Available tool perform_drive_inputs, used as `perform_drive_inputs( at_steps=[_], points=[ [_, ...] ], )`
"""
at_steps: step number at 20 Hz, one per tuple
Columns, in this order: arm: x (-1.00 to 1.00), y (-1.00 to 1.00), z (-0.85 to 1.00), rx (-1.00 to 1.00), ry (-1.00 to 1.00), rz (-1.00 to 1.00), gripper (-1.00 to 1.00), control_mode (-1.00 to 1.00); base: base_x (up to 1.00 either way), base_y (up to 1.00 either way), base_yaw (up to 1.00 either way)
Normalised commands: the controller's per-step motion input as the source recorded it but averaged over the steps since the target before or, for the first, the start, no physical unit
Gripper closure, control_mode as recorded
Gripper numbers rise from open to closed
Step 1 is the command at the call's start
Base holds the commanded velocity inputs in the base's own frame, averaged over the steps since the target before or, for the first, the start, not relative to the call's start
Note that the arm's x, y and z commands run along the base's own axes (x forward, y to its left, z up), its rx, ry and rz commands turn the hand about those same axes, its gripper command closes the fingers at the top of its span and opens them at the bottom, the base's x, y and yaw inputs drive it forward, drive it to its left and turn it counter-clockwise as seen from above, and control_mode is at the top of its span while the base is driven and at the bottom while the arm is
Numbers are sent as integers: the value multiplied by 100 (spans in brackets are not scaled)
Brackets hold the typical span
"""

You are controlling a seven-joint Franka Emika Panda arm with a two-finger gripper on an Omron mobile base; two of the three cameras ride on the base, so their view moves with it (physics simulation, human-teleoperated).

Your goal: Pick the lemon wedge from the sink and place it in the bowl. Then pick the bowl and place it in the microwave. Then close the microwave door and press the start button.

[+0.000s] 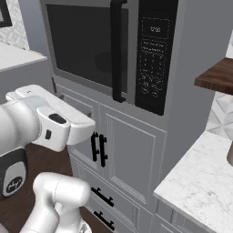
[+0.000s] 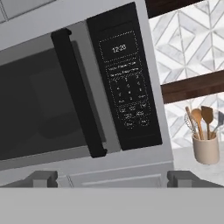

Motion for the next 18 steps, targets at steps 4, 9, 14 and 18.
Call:
perform_drive_inputs(
  at_steps=[4,9,14,18],
  points=[
    [6,0,-34,-10,-27,0,-100,-100,0,0,0],
    [11,0,-21,-5,-13,-1,-100,-100,0,0,0],
    [2,-1,-15,0,-1,0,-100,-100,0,0,0],
    [46,-19,-46,-1,-6,0,100,-100,0,0,0]
  ],
)
